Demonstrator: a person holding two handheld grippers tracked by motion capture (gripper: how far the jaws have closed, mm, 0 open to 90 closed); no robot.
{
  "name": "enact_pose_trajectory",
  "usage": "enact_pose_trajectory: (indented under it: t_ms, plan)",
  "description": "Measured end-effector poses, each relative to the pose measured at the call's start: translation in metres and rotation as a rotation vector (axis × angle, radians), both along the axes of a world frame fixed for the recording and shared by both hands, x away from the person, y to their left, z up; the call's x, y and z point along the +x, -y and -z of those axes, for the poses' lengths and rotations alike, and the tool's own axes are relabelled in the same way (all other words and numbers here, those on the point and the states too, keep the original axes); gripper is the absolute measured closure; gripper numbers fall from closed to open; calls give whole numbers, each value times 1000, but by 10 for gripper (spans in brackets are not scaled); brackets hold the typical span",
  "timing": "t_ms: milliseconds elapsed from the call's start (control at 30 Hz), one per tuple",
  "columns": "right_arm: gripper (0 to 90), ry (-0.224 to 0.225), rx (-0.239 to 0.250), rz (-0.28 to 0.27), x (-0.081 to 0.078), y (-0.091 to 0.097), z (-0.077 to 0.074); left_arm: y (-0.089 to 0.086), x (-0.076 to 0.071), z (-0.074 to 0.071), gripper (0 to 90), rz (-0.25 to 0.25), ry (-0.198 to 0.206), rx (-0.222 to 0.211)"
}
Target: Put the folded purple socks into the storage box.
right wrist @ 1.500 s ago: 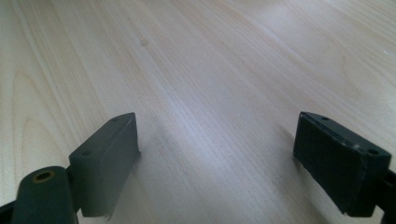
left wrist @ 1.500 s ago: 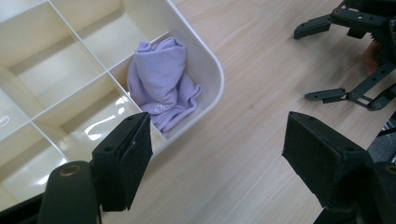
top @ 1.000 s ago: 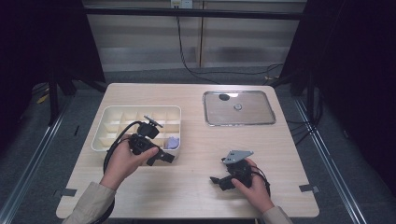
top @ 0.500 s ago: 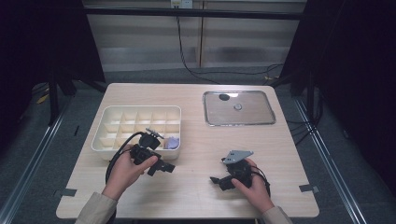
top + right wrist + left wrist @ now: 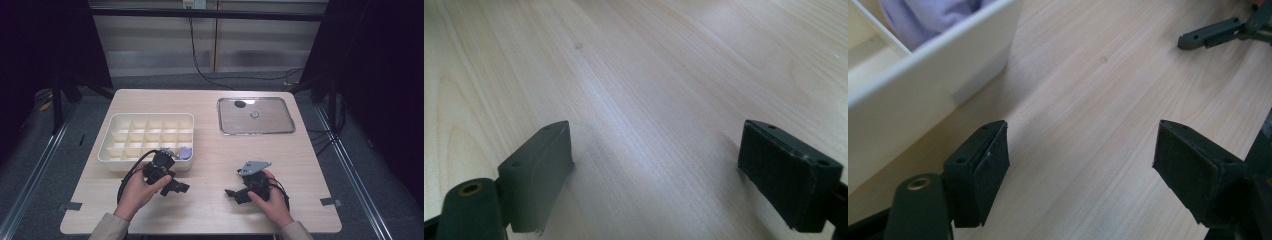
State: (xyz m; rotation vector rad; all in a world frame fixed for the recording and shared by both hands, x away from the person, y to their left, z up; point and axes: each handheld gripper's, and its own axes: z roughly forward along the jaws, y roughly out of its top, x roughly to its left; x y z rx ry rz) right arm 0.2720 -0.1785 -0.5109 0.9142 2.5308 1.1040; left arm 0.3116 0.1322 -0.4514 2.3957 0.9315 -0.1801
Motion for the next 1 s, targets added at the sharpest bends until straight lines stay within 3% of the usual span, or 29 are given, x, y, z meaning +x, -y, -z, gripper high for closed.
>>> enact_pose_trajectory:
  t_ms: [600,1000]
  plan:
    - [134,0,0,0,0,0,0,-1,-8,21,215,52,65,11]
    - [134,0,0,0,0,0,0,-7,-11,26,212,83,88,6]
